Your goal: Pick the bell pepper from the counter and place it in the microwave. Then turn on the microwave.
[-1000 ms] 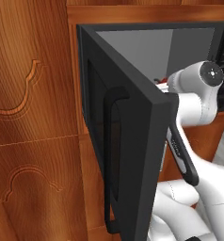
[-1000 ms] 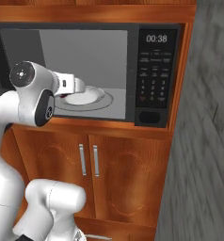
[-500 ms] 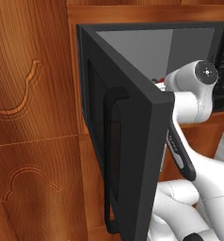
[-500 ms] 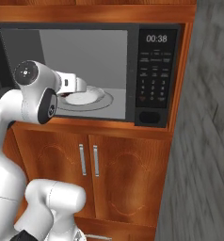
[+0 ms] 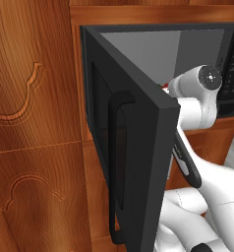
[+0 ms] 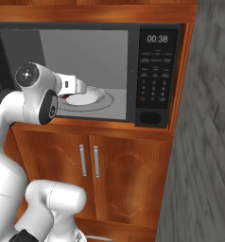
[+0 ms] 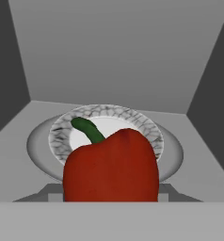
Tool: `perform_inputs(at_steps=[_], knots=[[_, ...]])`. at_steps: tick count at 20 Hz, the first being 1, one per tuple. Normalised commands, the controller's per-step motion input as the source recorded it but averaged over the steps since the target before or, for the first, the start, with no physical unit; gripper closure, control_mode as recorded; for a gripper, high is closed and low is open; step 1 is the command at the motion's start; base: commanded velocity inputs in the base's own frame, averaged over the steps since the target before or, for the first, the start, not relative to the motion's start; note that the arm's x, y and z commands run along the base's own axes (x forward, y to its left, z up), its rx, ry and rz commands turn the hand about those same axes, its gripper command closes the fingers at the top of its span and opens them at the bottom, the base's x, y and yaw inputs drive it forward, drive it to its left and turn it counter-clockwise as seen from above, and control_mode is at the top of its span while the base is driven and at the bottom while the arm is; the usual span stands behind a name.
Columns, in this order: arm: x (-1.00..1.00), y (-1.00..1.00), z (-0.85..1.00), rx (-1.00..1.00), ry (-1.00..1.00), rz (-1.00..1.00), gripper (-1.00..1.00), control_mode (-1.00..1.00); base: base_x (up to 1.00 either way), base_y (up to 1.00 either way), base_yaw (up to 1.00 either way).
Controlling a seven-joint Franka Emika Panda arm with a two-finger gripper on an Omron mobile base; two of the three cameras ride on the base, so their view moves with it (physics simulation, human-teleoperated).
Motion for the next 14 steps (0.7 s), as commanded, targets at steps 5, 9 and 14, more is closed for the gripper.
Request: perform_inputs(at_steps=[5, 9, 14], knots=[[0.09, 0.04, -0.08, 0.0, 0.02, 0.0, 1.0, -1.0, 0.0, 0.0, 0.0], [0.09, 0.0, -0.06, 0.0, 0.01, 0.0, 1.0, -1.0, 0.0, 0.0, 0.0], [0.08, 0.0, -0.06, 0.0, 0.01, 0.0, 1.0, -1.0, 0.0, 0.0, 0.0]])
